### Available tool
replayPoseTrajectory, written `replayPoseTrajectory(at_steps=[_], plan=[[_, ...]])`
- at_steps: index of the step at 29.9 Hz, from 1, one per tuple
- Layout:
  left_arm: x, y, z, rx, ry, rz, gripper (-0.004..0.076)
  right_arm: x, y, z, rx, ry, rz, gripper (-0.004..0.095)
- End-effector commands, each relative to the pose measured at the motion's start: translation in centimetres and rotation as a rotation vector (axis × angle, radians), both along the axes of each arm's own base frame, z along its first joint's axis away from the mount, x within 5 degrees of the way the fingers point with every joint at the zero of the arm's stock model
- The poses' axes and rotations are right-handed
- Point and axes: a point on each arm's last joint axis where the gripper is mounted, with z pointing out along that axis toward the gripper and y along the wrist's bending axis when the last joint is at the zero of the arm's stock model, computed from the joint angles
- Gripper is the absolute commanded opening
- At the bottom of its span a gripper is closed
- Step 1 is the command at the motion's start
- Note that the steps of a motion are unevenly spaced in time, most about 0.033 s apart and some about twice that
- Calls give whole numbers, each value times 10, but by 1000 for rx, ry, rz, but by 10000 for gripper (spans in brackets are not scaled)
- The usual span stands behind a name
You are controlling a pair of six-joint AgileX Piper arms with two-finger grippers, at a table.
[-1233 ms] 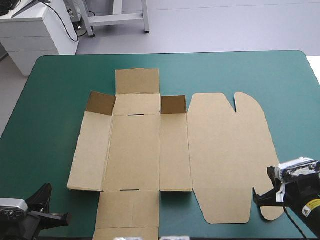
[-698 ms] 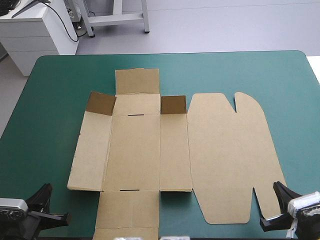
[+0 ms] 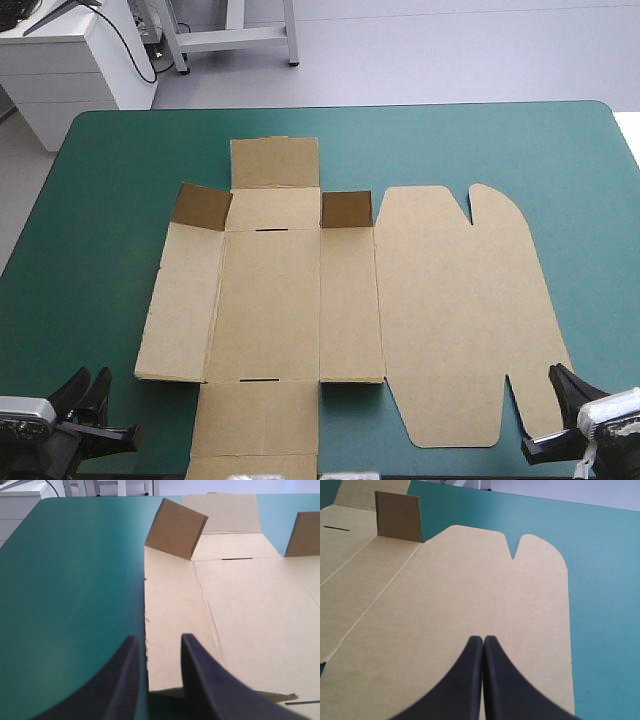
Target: Fold the box
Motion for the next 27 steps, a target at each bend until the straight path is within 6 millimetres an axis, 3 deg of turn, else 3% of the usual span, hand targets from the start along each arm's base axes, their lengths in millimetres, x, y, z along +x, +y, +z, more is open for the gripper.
replayPoseTrajectory(at_steps=[1, 6, 27], plan=[[-2, 0, 12, -19, -98, -2, 356, -6, -2, 14, 12, -132, -12, -18], [-2, 0, 12, -12, -99, -2, 483, -6, -2, 14, 12, -132, -12, -18], [4, 1, 18, -2, -115, 9, 447, -6, -2, 14, 12, -132, -12, -18]])
